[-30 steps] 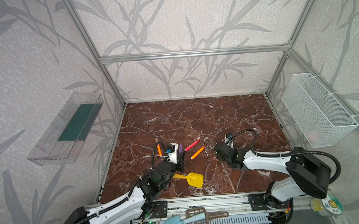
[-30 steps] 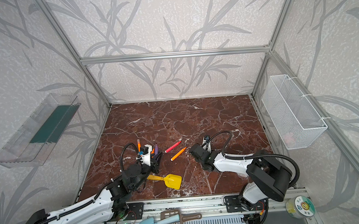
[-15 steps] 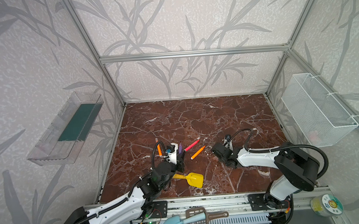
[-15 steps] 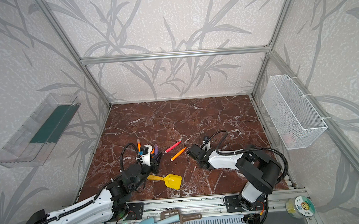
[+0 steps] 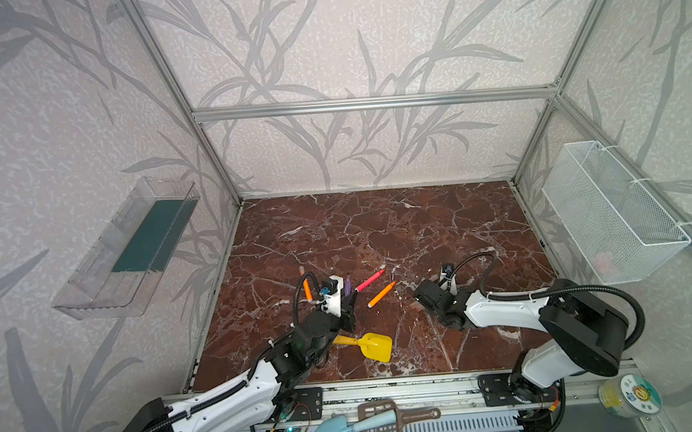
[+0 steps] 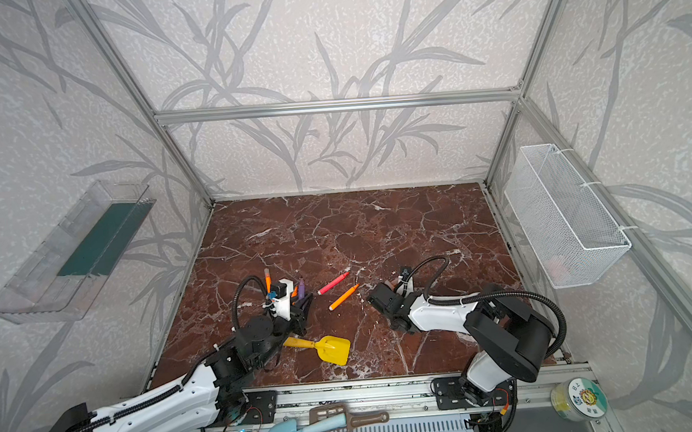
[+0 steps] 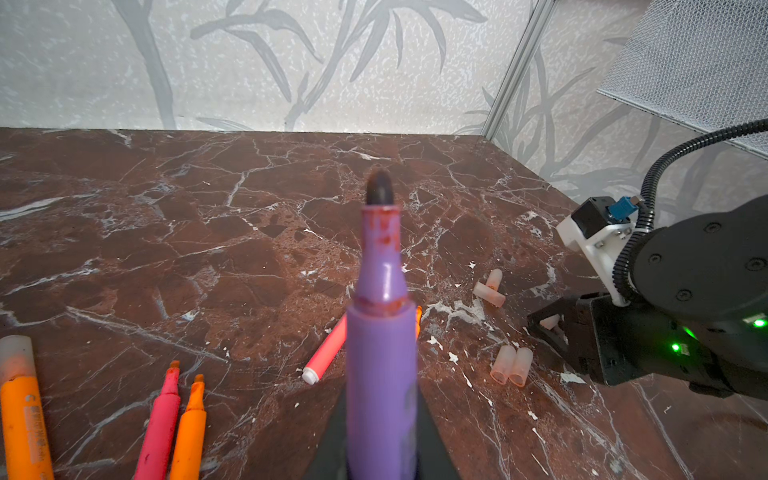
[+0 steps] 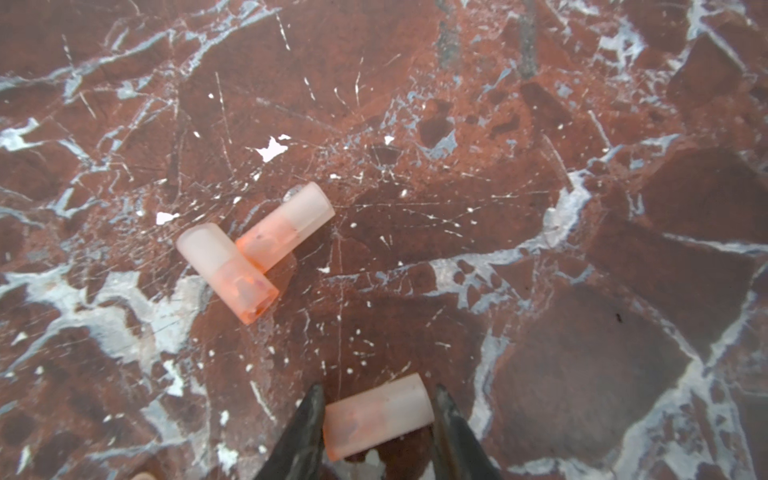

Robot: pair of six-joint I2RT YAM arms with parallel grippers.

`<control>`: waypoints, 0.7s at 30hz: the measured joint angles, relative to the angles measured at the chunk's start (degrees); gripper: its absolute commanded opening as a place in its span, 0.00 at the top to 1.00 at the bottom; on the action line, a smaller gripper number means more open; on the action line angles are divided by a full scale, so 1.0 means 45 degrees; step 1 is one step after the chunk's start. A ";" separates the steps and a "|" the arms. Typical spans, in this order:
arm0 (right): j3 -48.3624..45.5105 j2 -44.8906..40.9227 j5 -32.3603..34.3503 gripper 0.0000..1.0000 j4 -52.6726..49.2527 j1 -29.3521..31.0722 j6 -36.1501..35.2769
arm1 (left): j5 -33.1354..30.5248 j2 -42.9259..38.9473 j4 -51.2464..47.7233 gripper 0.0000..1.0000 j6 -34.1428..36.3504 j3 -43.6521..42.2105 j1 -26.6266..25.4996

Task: Insert the pens into the pen caps
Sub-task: 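Position the open right gripper above a pink cap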

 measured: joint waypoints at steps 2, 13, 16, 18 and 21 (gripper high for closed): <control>-0.0063 -0.0034 0.0073 0.67 0.0053 -0.0005 0.0058 | 0.0015 0.0024 0.0000 1.00 -0.0005 0.0000 0.0000; -0.0466 -0.0160 -0.0233 0.43 0.1141 -0.0704 -0.0204 | 0.0039 0.0087 0.0005 1.00 0.0000 0.0000 0.0000; -0.0466 -0.0180 -0.0403 0.42 0.1311 -0.0782 -0.0398 | 0.0039 0.0170 0.0005 1.00 0.0000 0.0000 0.0000; -0.0466 -0.0180 -0.0495 0.42 0.1375 -0.0792 -0.0495 | 0.0039 0.0214 0.0000 1.00 0.0000 0.0000 0.0000; -0.0461 -0.0180 -0.0651 0.42 0.1506 -0.0792 -0.0641 | 0.0044 0.0253 0.0005 1.00 0.0000 0.0000 0.0000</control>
